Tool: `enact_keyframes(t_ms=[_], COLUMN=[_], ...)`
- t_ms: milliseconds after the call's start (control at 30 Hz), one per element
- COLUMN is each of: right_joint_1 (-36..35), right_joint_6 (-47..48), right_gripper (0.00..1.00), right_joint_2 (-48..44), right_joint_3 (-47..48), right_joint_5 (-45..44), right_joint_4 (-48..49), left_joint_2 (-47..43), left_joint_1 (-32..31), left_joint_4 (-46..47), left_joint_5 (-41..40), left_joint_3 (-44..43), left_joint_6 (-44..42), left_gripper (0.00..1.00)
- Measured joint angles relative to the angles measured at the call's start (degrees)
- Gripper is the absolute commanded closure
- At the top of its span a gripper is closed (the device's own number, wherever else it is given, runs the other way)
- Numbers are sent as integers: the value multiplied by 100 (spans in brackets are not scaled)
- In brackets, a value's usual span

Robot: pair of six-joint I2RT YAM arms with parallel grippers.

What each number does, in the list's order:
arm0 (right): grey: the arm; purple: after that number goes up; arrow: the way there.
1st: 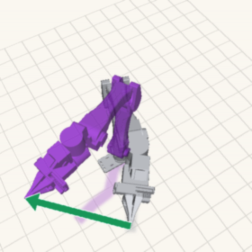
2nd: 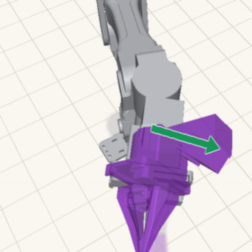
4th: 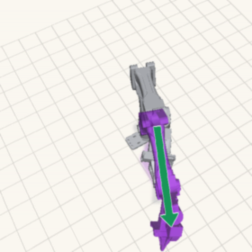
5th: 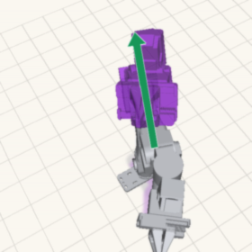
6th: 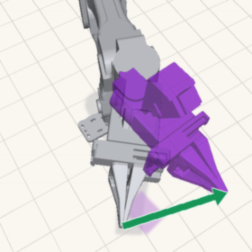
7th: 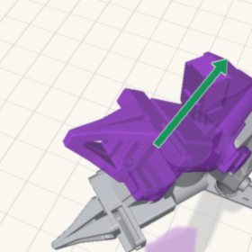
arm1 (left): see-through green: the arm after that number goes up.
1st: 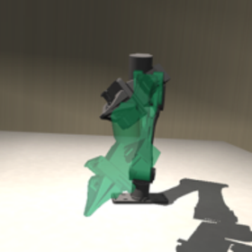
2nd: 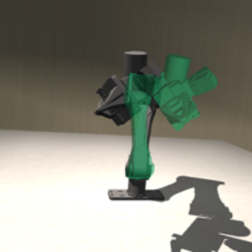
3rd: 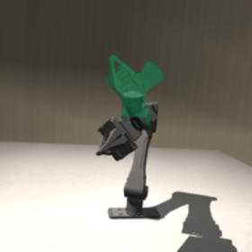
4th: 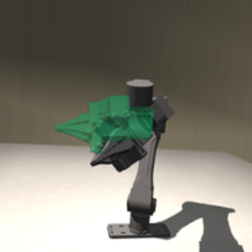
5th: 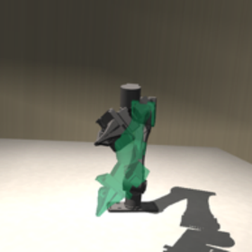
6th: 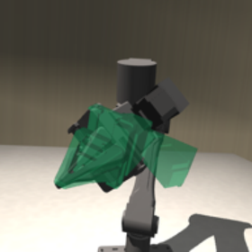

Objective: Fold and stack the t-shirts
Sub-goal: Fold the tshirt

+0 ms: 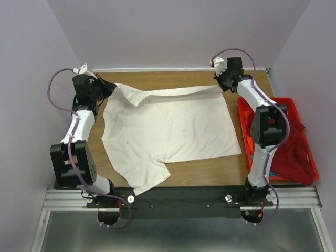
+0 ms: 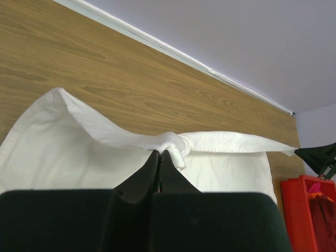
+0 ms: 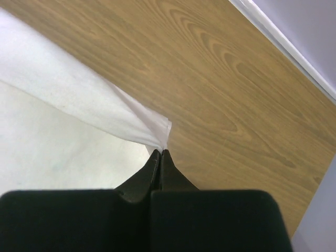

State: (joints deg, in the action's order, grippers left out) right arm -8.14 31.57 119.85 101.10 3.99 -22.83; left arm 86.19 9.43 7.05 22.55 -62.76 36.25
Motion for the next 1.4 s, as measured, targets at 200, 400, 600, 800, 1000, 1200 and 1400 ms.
enact_keyframes(t_ms=[200, 400, 600, 800, 1000, 1200, 1400], right_joint_1=[0, 0, 0, 0, 0, 0, 0], right_joint_6=[22, 48, 48, 46, 48, 55, 111], right_gripper=[99, 99, 99, 99, 99, 99, 93], right_joint_2=[-605, -990, -1095, -1217, -1274, -1281, -1366], right_joint_3=[-710, -1147, -1432, -1674, -1906, -2116, -2253], right_joint_5=[103, 140, 142, 144, 160, 175, 173], right_joint_4=[28, 61, 83, 94, 111, 116, 133], left_joint_2=[-358, -953, -1694, -1869, -1843, -1729, -1705], left_joint_1=[0, 0, 0, 0, 0, 0, 0], left_joint_4=[-31, -72, -122, -164, -214, -201, -208], left_joint_5=[-50, -136, -254, -264, -282, -308, -308], left_joint_3=[358, 728, 1276, 1652, 1893, 1897, 1902], left_joint_6=[-48, -66, 9, 22, 17, -2, -48], left_gripper=[100, 100, 100, 100, 100, 100, 100])
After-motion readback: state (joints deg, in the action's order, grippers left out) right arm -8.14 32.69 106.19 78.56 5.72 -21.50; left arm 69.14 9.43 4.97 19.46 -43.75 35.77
